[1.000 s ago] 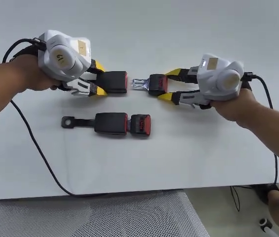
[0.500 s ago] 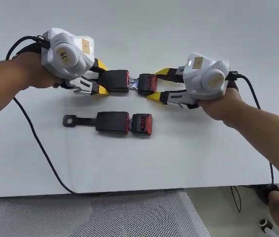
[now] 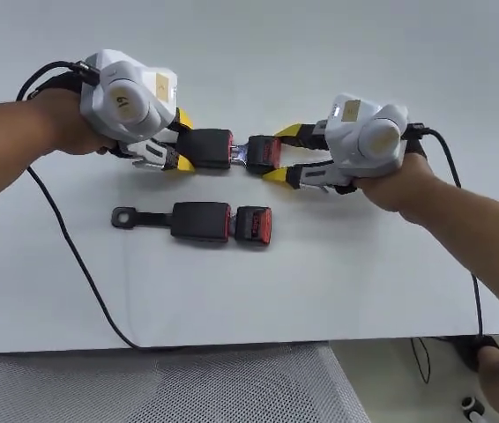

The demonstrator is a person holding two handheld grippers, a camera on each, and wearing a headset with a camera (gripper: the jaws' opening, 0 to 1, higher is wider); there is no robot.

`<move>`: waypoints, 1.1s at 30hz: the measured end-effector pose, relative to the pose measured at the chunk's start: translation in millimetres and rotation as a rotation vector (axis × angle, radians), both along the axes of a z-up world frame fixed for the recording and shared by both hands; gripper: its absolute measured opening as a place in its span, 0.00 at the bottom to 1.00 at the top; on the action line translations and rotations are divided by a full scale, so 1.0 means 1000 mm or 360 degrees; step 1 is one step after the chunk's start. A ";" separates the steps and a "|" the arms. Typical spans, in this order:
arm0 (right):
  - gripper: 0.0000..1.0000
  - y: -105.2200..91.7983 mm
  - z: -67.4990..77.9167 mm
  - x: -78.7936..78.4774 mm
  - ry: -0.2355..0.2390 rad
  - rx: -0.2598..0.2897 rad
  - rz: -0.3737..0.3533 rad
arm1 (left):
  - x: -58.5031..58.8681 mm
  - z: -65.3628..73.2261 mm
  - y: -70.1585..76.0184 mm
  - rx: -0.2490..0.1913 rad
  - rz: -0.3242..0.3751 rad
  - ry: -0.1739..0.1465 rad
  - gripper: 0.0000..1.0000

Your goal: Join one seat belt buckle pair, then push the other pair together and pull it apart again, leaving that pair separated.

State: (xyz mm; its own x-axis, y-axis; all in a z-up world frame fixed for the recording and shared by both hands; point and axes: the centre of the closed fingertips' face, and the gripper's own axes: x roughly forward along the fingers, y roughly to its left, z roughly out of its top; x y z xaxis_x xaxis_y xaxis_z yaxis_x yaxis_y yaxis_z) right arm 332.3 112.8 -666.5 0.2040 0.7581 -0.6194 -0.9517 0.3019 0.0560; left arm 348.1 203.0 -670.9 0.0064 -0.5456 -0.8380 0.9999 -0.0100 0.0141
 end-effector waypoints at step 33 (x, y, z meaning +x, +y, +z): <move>0.31 0.017 -0.001 0.007 0.0025 -0.0026 -0.0102 | 0.001 0.001 -0.001 0.0047 -0.0038 -0.0003 0.32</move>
State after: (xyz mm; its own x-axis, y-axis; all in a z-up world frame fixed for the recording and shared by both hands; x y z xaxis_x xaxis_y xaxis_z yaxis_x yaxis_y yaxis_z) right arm 339.3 129.8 -667.1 0.2423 0.7337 -0.6348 -0.9294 0.3633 0.0652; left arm 349.1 202.4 -670.2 -0.0051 -0.5208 -0.8537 0.9993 -0.0344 0.0150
